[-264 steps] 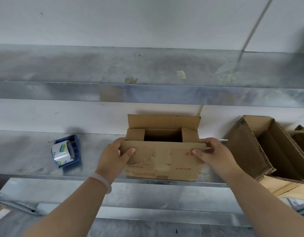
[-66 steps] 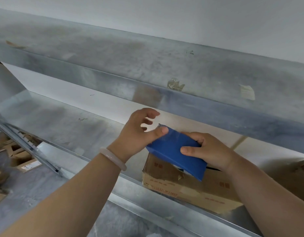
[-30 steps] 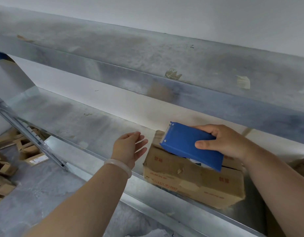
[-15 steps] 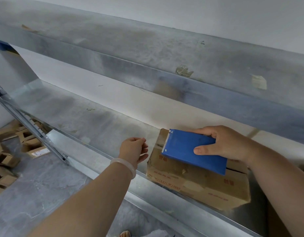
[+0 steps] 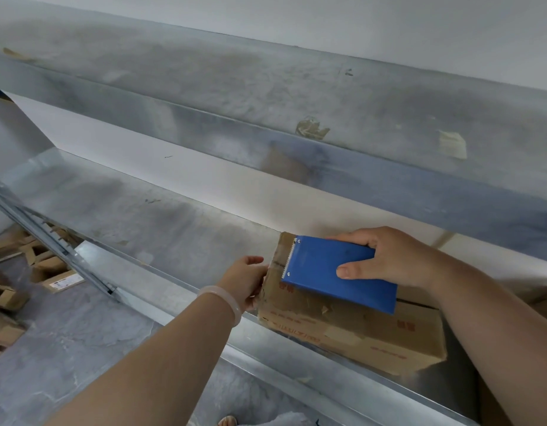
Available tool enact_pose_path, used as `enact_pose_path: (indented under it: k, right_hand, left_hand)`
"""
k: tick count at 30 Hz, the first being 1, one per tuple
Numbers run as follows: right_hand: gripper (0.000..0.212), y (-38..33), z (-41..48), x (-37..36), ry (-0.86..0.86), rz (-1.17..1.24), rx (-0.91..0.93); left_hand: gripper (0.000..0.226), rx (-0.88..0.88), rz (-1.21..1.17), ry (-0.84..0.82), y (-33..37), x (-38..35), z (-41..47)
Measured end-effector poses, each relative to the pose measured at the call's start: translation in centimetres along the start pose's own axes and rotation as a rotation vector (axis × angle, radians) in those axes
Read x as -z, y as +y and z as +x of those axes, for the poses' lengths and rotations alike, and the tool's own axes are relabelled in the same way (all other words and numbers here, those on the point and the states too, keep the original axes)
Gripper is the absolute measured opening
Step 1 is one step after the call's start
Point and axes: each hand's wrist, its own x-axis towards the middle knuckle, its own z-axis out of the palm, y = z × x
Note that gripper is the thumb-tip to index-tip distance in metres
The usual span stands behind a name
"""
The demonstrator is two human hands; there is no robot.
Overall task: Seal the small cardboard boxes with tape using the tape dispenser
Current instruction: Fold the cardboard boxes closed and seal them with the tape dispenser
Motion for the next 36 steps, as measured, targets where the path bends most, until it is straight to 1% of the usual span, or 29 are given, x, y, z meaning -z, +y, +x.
enact_pose_path:
  k: [2,3,5,6,7,9,11,13,14,18,22,24,27,29,33,36]
  right_hand:
    - [0.038,0.1,0.1,0.0,-0.007,0.008,-0.001]
    - [0.037,0.2,0.1,0.1,-0.009,0.015,-0.002]
    - [0.039,0.3,0.2,0.2,-0.017,0.017,-0.004]
    - [0.042,0.2,0.2,0.3,-0.022,0.016,-0.005]
    - [0.044,0.3,0.2,0.3,-0.026,0.012,-0.004]
    - [0.041,0.3,0.4,0.3,-0.033,0.003,0.001]
    - [0.047,0.4,0.4,0.3,-0.03,-0.017,0.012]
    - [0.06,0.6,0.3,0.2,-0.004,-0.046,0.028]
    - [0.062,0.6,0.2,0.2,0.016,-0.046,0.033]
    - [0.048,0.7,0.1,0.2,0.041,-0.014,0.052]
    - [0.044,0.1,-0.1,0.5,-0.001,0.045,0.078]
    - [0.039,-0.1,-0.3,0.7,-0.025,0.042,0.088]
    - [0.04,-0.3,-0.6,1.1,-0.06,0.028,0.081]
    - [0.038,-0.3,-0.8,1.1,-0.073,0.031,0.073]
    - [0.03,0.0,-0.8,1.0,-0.01,0.005,0.05]
    - [0.027,0.4,-1.2,1.3,-0.002,0.027,0.048]
  left_hand:
    - [0.043,0.006,0.007,0.004,-0.3,0.0,0.2]
    - [0.041,-0.042,0.038,0.036,-0.2,0.1,0.2]
    - [0.038,-0.201,0.106,0.131,0.1,0.0,0.2]
    - [0.039,-0.275,0.111,0.14,0.5,-0.3,-0.1]
    - [0.04,-0.328,0.102,0.106,0.9,-0.7,-0.7]
    - [0.041,-0.366,0.108,-0.008,1.6,-1.9,-1.9]
    - [0.041,-0.35,0.163,-0.088,1.8,-2.7,-2.3]
    - [0.043,-0.345,0.222,-0.104,1.8,-2.8,-2.2]
    - [0.043,-0.336,0.233,-0.104,1.8,-2.7,-2.0]
    - [0.043,-0.315,0.237,-0.099,1.6,-2.6,-1.7]
    - [0.041,-0.325,0.254,-0.083,1.5,-2.4,-1.4]
    - [0.04,-0.33,0.261,-0.078,1.6,-2.4,-1.3]
    - [0.04,-0.321,0.249,-0.075,1.4,-2.4,-1.1]
    - [0.036,-0.312,0.25,-0.081,1.5,-2.6,-1.3]
    - [0.026,-0.284,0.222,-0.076,1.8,-2.8,-1.8]
    - [0.035,-0.308,0.264,-0.055,1.7,-2.6,-1.3]
